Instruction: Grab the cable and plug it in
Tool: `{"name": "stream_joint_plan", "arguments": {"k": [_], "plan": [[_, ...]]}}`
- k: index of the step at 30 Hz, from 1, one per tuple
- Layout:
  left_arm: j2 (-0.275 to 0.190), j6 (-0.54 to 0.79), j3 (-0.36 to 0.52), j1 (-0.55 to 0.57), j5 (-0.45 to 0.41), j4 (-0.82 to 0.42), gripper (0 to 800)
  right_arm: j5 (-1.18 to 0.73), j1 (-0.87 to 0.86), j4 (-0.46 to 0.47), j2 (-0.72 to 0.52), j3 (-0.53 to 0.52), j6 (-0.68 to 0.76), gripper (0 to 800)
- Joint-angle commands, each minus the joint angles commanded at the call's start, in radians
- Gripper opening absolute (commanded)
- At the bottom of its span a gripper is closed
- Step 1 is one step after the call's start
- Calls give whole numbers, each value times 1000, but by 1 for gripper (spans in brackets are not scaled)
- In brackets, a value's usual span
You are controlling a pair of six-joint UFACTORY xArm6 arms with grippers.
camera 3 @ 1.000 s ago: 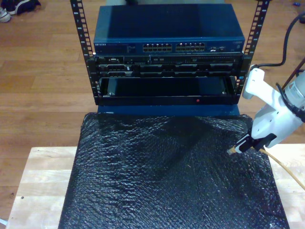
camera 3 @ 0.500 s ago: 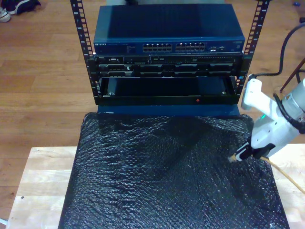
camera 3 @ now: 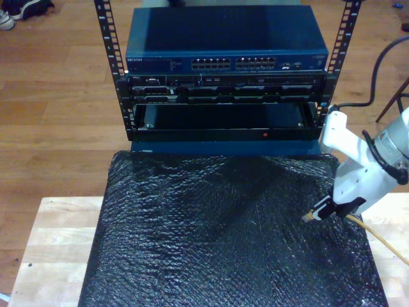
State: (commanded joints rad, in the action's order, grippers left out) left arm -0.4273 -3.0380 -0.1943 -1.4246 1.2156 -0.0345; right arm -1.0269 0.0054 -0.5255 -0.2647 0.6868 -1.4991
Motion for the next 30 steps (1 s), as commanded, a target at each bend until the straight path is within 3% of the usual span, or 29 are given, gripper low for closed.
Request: {"name": "stream_joint_plan", "arguments": {"k": [8,20,30], "plan": [[-6,-97,43,-2,-95,-6,800,37,25,-2,17,5,0,0],[-6,-94,43,-3,-98,-8,800,89,46,2,38,8,-8,0],[-6,-94,43,-3,-98,-8,800,256,109,6,58,15,-40,0]]}}
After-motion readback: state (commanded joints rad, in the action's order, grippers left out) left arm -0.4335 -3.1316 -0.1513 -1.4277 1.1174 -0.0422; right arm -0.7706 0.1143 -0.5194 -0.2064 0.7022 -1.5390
